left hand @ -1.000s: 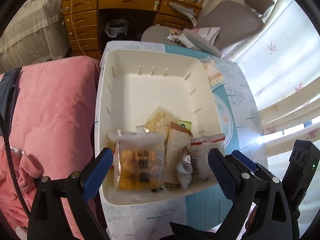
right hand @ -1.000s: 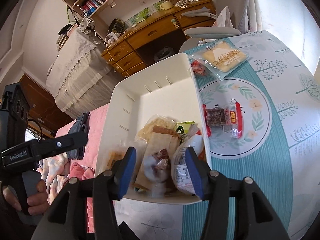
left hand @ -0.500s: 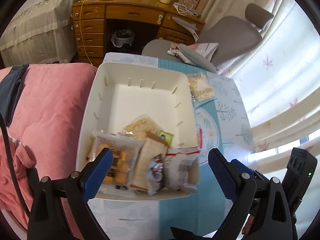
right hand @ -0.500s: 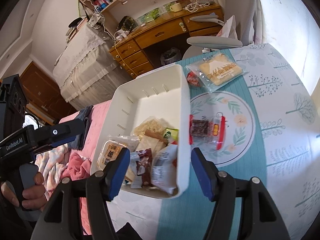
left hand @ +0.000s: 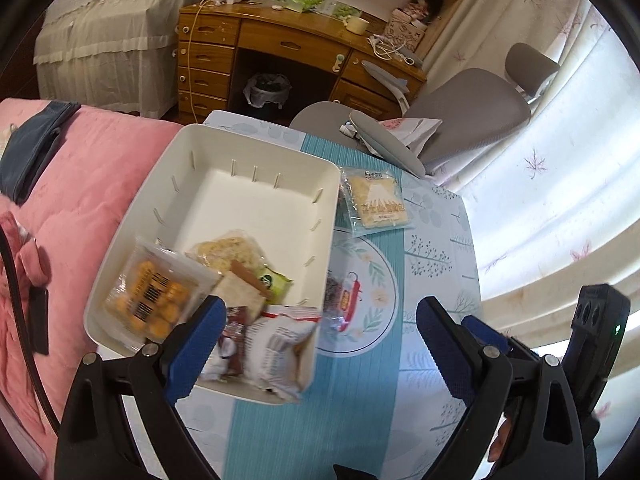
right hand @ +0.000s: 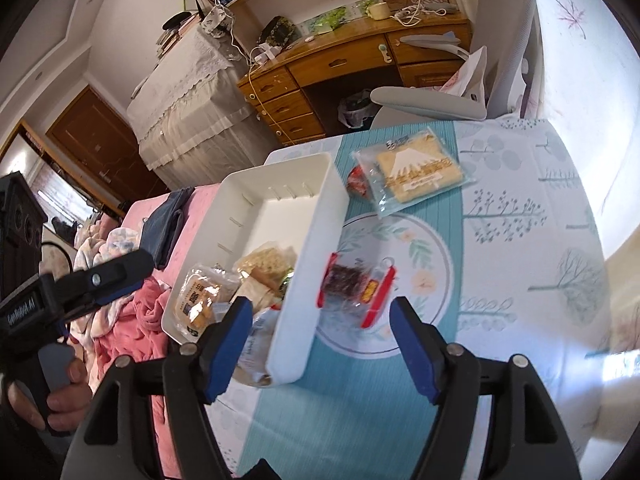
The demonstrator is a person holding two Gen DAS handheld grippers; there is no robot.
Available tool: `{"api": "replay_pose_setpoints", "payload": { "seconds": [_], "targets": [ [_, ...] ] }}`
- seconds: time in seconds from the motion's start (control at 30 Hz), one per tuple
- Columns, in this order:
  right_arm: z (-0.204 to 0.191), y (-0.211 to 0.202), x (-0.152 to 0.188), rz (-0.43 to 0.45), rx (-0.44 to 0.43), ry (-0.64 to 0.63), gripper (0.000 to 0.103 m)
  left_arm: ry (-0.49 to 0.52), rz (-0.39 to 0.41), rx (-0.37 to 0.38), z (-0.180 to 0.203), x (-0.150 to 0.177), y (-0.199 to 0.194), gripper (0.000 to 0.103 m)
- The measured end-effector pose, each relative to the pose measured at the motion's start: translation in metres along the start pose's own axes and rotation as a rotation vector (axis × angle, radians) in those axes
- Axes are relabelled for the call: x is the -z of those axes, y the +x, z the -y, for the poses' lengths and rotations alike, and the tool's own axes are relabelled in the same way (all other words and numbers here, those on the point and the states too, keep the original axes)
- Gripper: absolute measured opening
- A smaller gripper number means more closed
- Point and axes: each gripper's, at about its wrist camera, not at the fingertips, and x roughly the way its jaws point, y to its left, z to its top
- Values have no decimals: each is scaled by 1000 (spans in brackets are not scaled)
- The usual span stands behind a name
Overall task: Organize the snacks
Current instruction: 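Move the right tool to the Fuji bread bag while the left tool approaches the red candy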
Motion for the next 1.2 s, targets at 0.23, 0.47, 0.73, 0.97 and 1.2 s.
{"api": "replay_pose_setpoints", "payload": {
  "seconds": [0.23, 0.47, 0.73, 0.97, 1.2],
  "targets": [
    [36, -3, -34, -4, -13, -7, 72, -46, -3, -38, 27, -4, 20, 95],
    [65, 3, -75, 20, -7, 4, 72, -59, -27, -72, 50, -23, 48, 95],
    [96, 30, -111, 29, 21, 5, 72, -49, -91, -82, 71, -55, 93, 95],
    [127, 67, -133, 12, 40, 18, 72, 31, -130, -111, 92, -104, 130, 95],
    [138, 116, -143, -23, 14, -66, 81, 148, -206, -142, 105, -151, 164, 95]
  ]
}}
